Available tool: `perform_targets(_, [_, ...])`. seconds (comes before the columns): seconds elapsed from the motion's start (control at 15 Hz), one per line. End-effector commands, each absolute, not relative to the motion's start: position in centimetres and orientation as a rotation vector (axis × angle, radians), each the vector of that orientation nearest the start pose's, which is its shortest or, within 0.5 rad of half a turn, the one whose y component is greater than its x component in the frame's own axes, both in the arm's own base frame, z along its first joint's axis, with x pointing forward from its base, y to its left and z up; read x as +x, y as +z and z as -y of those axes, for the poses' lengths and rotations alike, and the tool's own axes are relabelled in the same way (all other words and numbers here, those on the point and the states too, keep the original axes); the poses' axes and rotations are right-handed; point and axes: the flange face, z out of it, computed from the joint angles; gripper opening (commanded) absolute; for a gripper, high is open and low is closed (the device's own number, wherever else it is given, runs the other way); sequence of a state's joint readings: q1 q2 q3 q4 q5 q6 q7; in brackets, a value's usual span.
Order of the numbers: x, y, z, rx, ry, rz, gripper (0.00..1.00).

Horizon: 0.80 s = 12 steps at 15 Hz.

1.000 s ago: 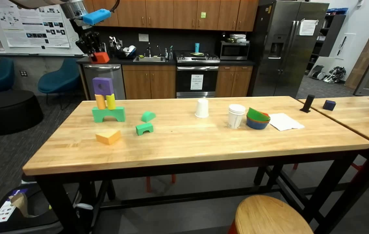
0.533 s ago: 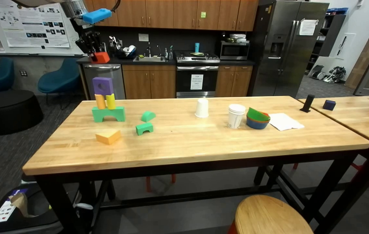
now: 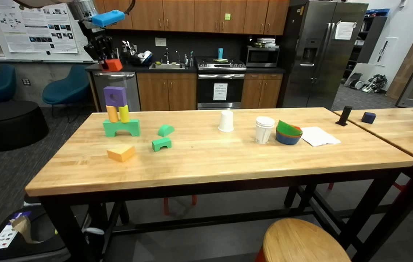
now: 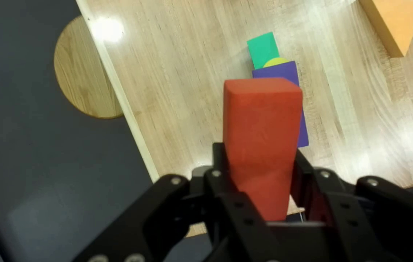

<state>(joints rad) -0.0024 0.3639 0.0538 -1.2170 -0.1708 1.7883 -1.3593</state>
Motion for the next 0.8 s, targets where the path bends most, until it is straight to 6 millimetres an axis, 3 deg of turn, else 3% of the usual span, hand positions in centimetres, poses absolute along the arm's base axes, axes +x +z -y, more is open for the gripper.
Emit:
perform_targets(0.0, [67.5, 59.6, -1.3, -2.582, -0.117, 2.174, 0.16])
perform_targets(0.73, [67.2, 58.1, -1.2, -2.592, -0.082, 2.126, 0.16])
